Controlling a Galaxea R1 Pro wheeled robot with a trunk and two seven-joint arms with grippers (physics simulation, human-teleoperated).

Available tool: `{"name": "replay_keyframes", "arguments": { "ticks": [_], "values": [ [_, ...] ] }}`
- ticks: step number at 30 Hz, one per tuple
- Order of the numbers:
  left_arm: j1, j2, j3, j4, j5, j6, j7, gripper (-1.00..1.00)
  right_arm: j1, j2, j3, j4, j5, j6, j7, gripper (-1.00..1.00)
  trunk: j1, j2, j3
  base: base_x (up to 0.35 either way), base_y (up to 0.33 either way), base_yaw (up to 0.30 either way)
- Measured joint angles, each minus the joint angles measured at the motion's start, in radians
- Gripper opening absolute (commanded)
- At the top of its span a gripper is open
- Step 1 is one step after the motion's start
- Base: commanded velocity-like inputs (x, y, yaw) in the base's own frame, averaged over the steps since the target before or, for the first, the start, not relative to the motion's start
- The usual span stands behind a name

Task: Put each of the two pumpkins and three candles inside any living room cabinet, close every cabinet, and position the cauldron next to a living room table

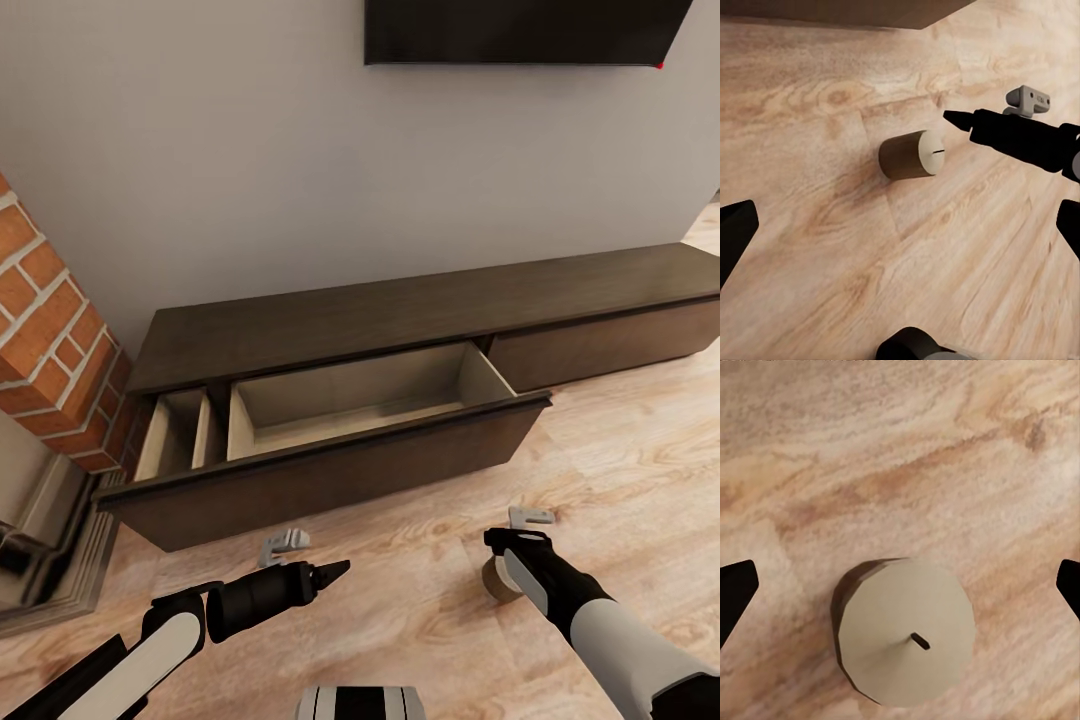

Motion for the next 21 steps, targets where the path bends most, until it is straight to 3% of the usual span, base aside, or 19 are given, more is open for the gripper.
{"name": "replay_keyframes", "arguments": {
  "ticks": [13,18,21],
  "values": [
    [0.000,-0.008,0.009,0.003,0.006,0.002,0.000,1.00,-0.001,0.006,0.001,-0.011,0.001,-0.010,-0.010,1.00,0.000,0.000,0.000,0.000,0.000,0.000],
    [0.000,0.014,0.005,0.002,0.030,0.002,0.000,1.00,-0.001,-0.019,0.004,-0.011,0.000,-0.024,-0.002,1.00,0.000,0.000,0.000,0.000,0.000,0.000],
    [0.000,0.015,0.005,0.002,0.041,0.002,0.000,1.00,-0.001,-0.028,0.004,-0.011,-0.001,-0.025,-0.001,1.00,0.001,0.000,-0.008,0.000,0.000,0.000]
  ]
}}
